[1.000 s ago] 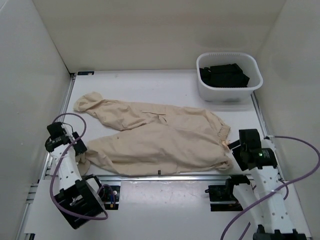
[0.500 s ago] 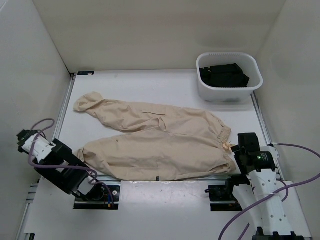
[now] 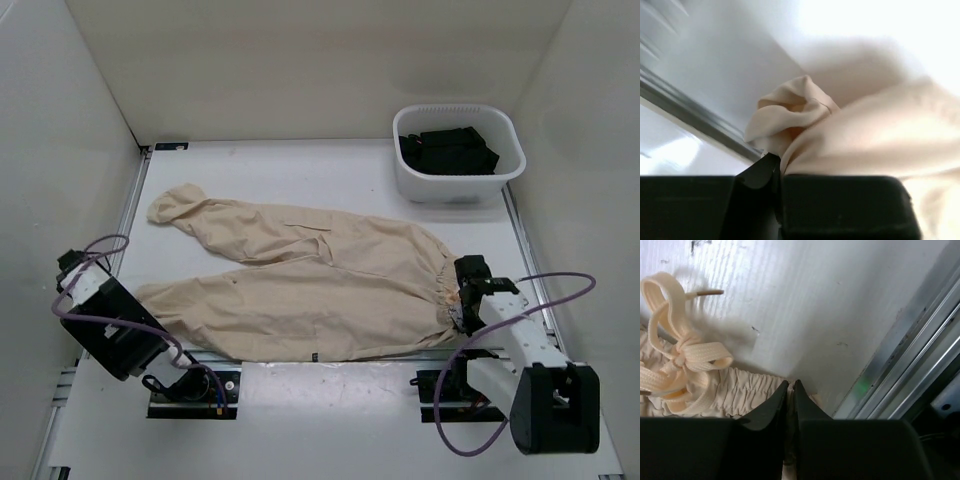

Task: Fold and stack the trousers
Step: Flatten the trousers out, then fold the trousers

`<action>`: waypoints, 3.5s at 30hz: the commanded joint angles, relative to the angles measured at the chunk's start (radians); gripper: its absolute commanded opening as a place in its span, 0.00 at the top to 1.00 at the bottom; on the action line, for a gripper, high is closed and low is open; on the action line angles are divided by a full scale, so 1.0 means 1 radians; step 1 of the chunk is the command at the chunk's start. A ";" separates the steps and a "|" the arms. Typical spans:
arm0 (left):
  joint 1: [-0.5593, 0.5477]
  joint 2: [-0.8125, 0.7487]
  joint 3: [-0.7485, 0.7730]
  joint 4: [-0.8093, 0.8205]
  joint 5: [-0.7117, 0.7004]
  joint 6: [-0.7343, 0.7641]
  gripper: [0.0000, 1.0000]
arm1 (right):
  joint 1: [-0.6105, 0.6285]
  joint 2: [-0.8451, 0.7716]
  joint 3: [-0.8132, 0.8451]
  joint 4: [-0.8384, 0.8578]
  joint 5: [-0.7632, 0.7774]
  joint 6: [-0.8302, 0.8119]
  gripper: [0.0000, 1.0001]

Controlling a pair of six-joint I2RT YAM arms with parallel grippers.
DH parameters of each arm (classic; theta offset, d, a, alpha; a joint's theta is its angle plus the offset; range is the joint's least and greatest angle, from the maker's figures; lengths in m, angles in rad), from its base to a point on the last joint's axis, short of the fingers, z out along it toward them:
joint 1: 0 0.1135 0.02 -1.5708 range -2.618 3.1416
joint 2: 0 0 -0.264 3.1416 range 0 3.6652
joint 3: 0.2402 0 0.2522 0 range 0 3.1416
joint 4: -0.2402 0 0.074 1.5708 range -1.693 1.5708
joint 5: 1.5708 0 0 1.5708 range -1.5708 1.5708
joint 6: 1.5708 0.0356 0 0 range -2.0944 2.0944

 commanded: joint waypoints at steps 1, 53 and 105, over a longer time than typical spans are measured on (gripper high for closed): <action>-0.031 -0.038 0.145 0.091 0.016 0.001 0.86 | -0.040 0.121 0.010 0.037 0.034 -0.081 1.00; -0.319 0.045 0.593 -0.116 -0.043 0.001 0.00 | -0.407 0.165 0.559 -0.013 -0.181 -0.411 0.46; -0.515 0.520 1.158 -0.101 -0.216 0.001 0.86 | -0.197 0.654 0.815 0.181 -0.088 -0.356 1.00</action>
